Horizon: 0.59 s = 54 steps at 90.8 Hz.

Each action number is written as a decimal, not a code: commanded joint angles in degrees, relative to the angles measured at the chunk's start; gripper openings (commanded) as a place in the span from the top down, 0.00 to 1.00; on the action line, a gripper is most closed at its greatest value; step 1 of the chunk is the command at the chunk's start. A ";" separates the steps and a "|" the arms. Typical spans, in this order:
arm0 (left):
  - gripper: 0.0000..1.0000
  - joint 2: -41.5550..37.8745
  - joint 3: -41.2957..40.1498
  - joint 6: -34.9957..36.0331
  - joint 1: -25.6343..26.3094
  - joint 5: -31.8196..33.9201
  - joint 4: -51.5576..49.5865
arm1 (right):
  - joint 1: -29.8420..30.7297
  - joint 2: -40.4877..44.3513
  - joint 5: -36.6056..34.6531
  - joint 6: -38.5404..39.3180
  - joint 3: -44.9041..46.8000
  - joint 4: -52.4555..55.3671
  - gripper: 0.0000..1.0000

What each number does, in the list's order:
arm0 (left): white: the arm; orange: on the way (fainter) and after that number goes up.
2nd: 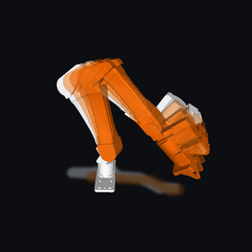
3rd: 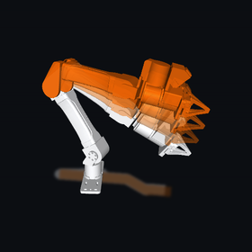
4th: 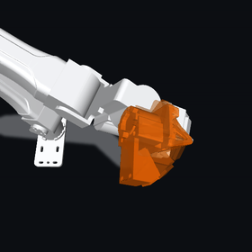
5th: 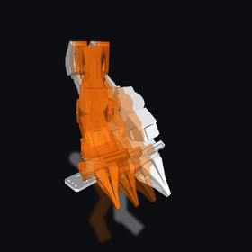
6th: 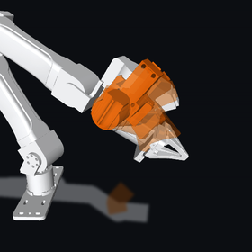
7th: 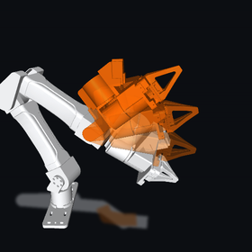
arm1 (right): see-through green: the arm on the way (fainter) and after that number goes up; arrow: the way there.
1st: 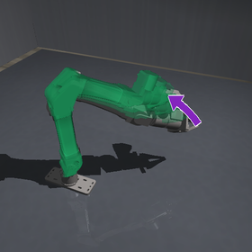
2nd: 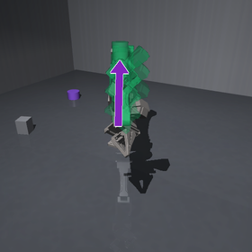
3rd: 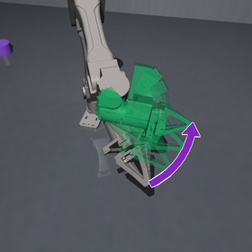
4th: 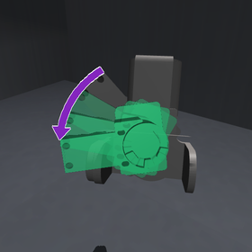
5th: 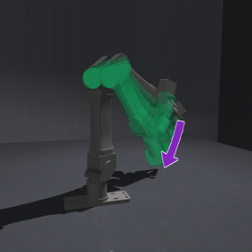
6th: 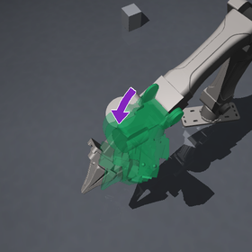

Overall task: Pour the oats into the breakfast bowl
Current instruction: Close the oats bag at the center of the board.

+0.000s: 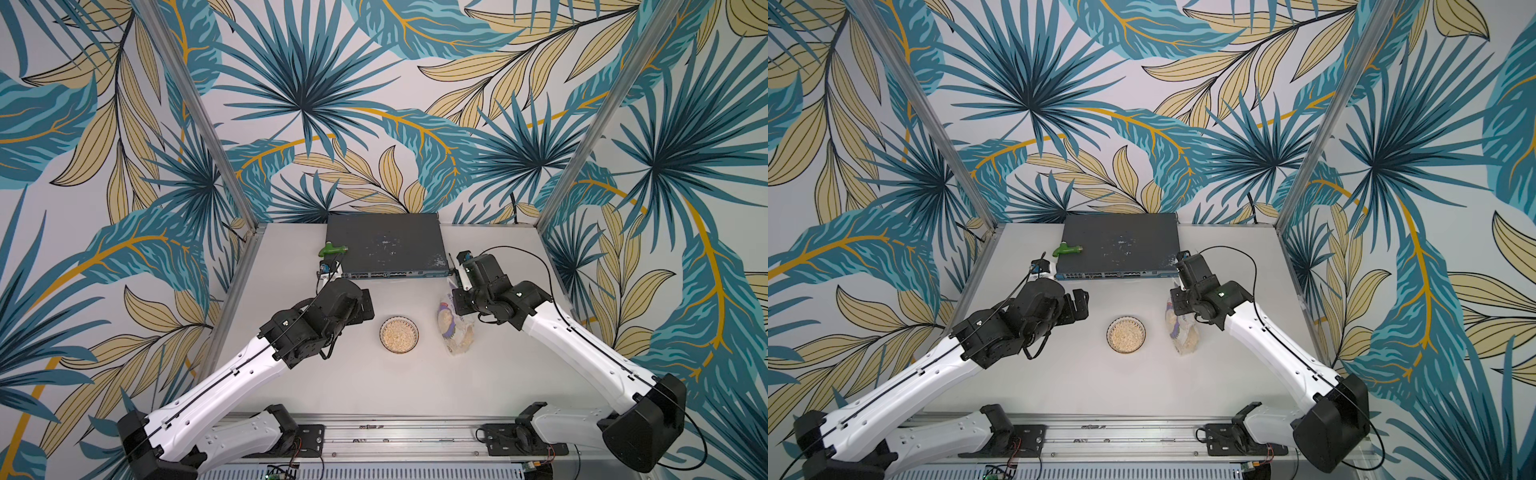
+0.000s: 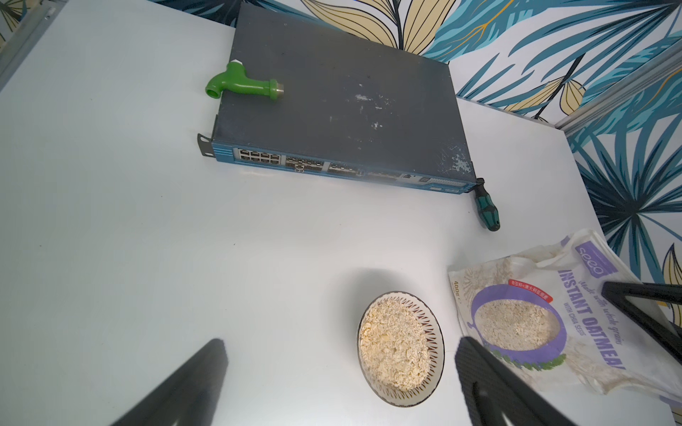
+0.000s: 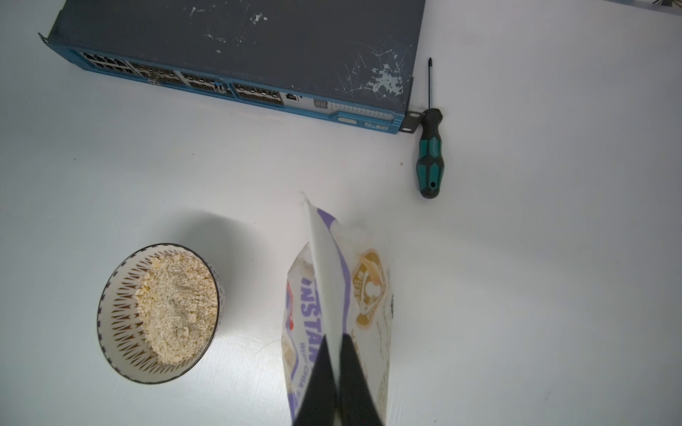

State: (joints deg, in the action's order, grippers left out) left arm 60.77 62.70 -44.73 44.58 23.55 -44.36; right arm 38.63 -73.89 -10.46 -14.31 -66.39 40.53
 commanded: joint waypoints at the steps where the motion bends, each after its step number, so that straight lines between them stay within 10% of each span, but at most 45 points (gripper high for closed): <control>1: 0.00 0.09 -0.94 1.98 -0.20 -1.46 2.41 | -0.93 2.20 0.57 0.27 -0.60 -4.15 0.78; 10: 0.00 0.29 -1.33 2.02 -0.22 -1.03 2.84 | -1.53 1.82 1.03 0.88 0.55 -6.21 0.49; 45: 0.00 0.16 -1.78 6.64 -0.22 -0.44 4.20 | -4.57 -5.55 5.76 4.43 -1.33 -11.93 0.47; 50: 0.00 -0.07 -1.79 7.32 -0.20 -0.21 4.36 | -4.57 -6.52 6.36 4.71 -2.10 -12.01 0.60; 54: 0.00 -0.32 -1.79 8.06 -0.22 0.16 4.39 | -4.62 -7.11 6.22 4.68 -2.73 -11.59 0.95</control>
State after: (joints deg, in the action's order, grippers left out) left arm 61.36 61.58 -39.77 44.56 22.96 -41.50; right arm 34.26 -79.85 -5.41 -10.94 -67.09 30.13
